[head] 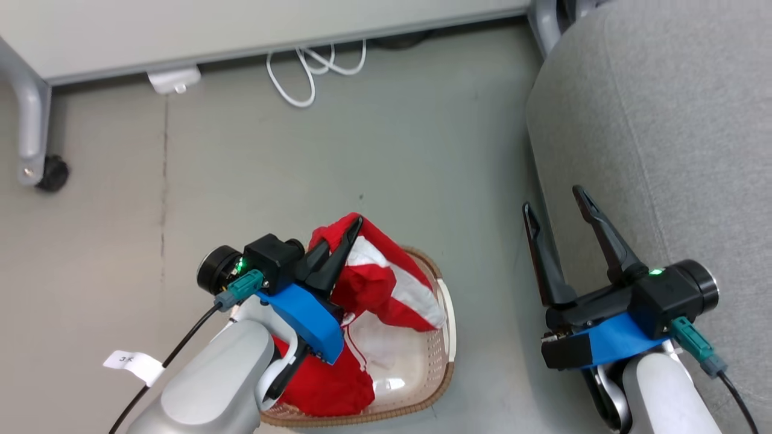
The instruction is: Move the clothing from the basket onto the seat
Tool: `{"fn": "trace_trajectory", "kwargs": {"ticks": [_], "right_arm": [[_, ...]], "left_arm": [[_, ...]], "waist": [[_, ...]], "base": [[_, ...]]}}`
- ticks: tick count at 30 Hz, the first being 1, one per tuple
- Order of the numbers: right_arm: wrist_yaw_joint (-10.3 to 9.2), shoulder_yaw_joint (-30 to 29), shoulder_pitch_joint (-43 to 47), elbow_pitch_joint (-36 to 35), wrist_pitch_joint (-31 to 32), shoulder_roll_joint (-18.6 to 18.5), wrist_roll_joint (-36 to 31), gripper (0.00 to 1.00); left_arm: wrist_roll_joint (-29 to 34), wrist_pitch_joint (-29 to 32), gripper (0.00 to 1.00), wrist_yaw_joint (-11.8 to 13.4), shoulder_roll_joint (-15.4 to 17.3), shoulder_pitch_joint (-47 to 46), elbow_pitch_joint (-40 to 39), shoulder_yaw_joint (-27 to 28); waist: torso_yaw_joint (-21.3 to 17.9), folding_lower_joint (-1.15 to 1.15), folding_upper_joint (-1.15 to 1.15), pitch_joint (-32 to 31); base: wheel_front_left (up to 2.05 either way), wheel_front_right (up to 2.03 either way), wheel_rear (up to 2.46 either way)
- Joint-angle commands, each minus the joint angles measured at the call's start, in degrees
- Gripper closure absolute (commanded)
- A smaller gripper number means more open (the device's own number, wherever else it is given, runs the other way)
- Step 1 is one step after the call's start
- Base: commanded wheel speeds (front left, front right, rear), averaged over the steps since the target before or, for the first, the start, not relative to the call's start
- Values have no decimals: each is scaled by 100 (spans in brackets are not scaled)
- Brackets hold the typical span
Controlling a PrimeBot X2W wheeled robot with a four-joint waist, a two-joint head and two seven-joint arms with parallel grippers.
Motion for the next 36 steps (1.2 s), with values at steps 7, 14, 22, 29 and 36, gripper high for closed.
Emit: {"fn": "trace_trajectory", "kwargs": {"ticks": [7, 14, 22, 29, 36], "right_arm": [[3, -18, 378, 51, -23, -18, 71, 0], [3, -2, 604, 79, -23, -18, 153, 0], [3, -27, 813, 99, -23, -18, 207, 0], [3, -48, 934, 72, -23, -18, 251, 0], [3, -60, 947, 25, -23, -18, 257, 0]], "left_arm": [[194, -29, 100, -3, -15, -62, -454, 292], [222, -29, 100, -4, 5, -339, -742, 349], [156, -29, 100, -3, 26, -682, -985, 306], [69, 22, 100, -4, 42, -982, -1121, 237], [63, 49, 100, 17, 29, -998, -1154, 192]], "waist": [[58, 2, 0, -701], [61, 2, 0, -1061], [76, 2, 0, -1347], [93, 2, 0, -1493], [105, 2, 0, -1513]], "base": [[0, 0, 0], [0, 0, 0], [0, 0, 0], [0, 0, 0], [0, 0, 0]]}}
